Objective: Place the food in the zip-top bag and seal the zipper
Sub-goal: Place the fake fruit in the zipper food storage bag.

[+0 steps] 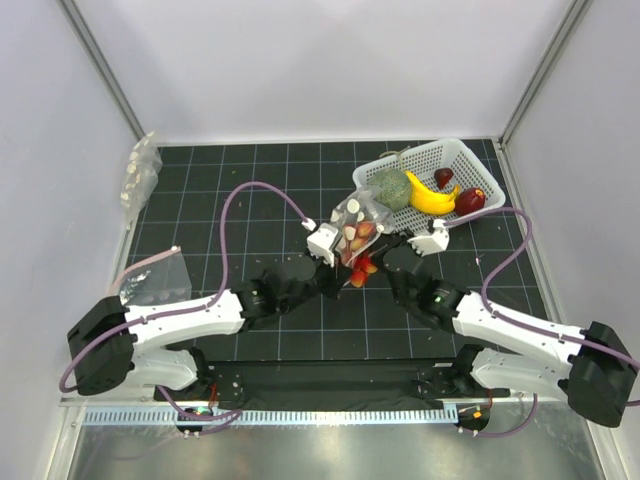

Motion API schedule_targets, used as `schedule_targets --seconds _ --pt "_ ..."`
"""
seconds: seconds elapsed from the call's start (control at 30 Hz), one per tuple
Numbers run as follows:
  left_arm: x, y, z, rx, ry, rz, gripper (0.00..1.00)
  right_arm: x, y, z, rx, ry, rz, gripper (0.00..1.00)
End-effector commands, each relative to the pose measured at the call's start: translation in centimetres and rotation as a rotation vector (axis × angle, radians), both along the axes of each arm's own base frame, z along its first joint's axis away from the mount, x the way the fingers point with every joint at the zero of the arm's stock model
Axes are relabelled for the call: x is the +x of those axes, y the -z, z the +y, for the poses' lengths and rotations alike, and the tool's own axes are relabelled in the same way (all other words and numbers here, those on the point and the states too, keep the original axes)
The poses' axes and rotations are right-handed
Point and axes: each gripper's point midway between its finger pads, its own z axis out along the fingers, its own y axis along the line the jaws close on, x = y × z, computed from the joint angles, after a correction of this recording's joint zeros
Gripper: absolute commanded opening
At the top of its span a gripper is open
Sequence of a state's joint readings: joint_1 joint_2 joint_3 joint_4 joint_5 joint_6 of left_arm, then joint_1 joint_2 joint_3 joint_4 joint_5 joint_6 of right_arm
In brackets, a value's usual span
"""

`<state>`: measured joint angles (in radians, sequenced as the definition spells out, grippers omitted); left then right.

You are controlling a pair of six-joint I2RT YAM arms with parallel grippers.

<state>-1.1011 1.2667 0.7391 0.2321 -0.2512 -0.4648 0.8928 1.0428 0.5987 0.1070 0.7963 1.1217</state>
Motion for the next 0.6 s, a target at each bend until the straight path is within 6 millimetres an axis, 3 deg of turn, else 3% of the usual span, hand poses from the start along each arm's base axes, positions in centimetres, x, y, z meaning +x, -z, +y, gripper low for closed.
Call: schedule_targets --seconds 0.0,0.2,0.43,0.57 --pt "-0.2 -0.2 -1.0 -0.010 0.023 0.018 0.00 0.5 -3.6 -3.5 0.150 0.201 -0.111 0.02" --pt "0.4 -0.8 -0.5 -0.096 0.008 0.070 0.01 0.0 -3.7 -5.5 0.215 0.276 -0.135 0.02" --pt "1.0 -0.7 -0.7 -0.190 0.048 0.166 0.00 0.8 -3.5 -3.9 0.183 0.250 -0.101 0.01" --pt "1.5 -0.6 -0.5 -0.204 0.036 0.185 0.00 0.8 -4.3 -4.4 0.145 0.260 -0.130 0.01"
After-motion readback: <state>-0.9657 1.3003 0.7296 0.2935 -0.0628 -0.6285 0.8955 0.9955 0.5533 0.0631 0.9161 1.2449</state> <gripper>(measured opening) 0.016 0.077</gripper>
